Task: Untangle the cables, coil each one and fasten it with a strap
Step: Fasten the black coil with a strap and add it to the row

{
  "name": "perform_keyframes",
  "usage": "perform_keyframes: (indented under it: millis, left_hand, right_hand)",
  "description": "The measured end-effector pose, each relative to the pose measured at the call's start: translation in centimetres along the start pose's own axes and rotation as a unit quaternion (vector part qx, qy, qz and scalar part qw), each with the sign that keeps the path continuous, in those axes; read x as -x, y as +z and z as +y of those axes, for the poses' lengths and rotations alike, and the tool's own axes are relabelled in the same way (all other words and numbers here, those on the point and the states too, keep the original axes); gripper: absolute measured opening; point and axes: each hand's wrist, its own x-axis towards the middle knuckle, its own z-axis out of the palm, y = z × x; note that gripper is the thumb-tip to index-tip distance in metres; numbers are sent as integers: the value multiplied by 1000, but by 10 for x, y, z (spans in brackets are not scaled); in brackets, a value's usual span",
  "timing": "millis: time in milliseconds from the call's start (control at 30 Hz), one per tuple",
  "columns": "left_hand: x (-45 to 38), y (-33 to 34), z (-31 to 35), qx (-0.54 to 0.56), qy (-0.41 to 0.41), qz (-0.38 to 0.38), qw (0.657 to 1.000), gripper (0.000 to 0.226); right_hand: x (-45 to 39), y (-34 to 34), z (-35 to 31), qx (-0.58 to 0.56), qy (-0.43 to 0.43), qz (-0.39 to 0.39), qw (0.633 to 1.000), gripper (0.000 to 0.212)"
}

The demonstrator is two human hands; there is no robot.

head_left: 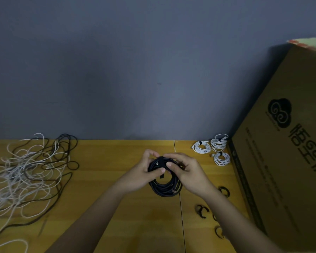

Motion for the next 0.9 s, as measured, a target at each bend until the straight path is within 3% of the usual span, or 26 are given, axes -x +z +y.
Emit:
perform_keyframes:
  millis: [233, 300, 433, 533, 667, 767, 900]
  left_hand:
    - [-5, -7, 5, -252, -5, 3, 968, 35]
    - [-7, -8, 9, -277, -19, 3, 961, 37]
    - [-10, -7, 4, -185, -43, 10, 982, 55]
    - [-9, 1, -3, -41, -47, 13, 998, 69]
    - [-9, 3, -8, 67, -58, 58, 994, 76]
    - [-7, 6, -8, 79, -57, 76, 992, 69]
    - [-6, 13, -7, 117, -35, 126, 984, 35]
  right_hand:
    - [-7, 7, 9, -8, 23, -2, 1000, 23]
    - [-8, 8, 9, -22, 24, -6, 999, 23]
    - [-7, 6, 9, -26, 11, -11, 1000, 27]
    - [-3, 5, 9, -21, -7, -16, 1000, 28]
    - [1, 4, 13, -22, -12, -5, 1000, 28]
    - [2, 5, 18, -30, -29, 16, 999, 29]
    - [1, 4, 20, -48, -51, 33, 997, 32]
